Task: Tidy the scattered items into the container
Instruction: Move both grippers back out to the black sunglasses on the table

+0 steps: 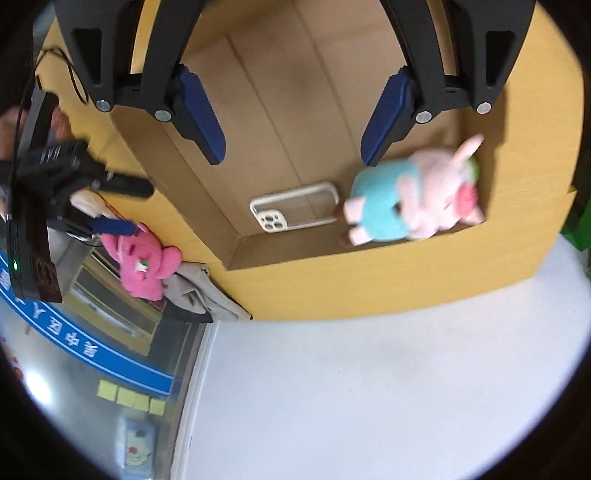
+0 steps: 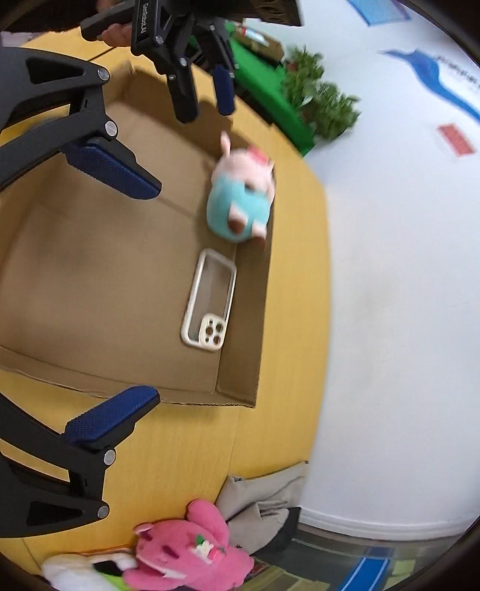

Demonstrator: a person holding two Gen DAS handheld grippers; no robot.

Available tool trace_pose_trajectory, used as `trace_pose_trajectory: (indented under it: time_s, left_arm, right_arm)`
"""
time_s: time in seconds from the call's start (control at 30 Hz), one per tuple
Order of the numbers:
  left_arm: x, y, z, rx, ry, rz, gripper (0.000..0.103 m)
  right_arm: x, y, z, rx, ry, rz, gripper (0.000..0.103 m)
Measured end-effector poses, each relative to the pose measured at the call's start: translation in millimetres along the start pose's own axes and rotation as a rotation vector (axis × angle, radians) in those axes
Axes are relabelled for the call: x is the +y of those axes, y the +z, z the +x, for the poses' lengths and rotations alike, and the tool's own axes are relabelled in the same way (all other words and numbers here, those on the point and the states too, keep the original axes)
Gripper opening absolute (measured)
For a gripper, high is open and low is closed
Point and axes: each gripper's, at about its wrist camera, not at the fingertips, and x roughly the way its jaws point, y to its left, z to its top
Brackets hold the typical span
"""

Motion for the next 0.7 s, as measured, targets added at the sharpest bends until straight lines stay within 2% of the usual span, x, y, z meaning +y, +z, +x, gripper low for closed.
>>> trace_pose_trajectory:
  time_s: [0.1, 0.23, 0.4, 0.5, 0.6, 0.7]
  left_arm:
    - [-2, -37, -31, -0.014, 0.006, -0.018, 0.076]
    - [1, -94, -48, 0.025, 0.019, -0.048, 0.076]
    - [1, -144, -38, 0.095, -0.007, -0.115, 0.076]
    - [3, -167, -27, 0.126, 0.001, -0.137, 0.076]
    - [3, -179, -17, 0.140, -0.034, -0.158, 0.076]
    - [3, -183, -7, 0.149, -0.025, -0.162, 0.076]
  right_arm:
    - [21, -30, -35, -0.051, 0.028, -0.022, 0.103]
    - [47, -87, -59, -0.060, 0.067, -0.070, 0.103]
    - [69, -147, -43, 0.012, 0.144, -0.033, 0.103]
    - [83, -171, -29, 0.057, 0.180, 0.001, 0.103]
    - [102, -185, -20, 0.082, 0.197, -0.009, 0.103]
    - [122, -190, -11, 0.096, 0.188, -0.062, 0.103]
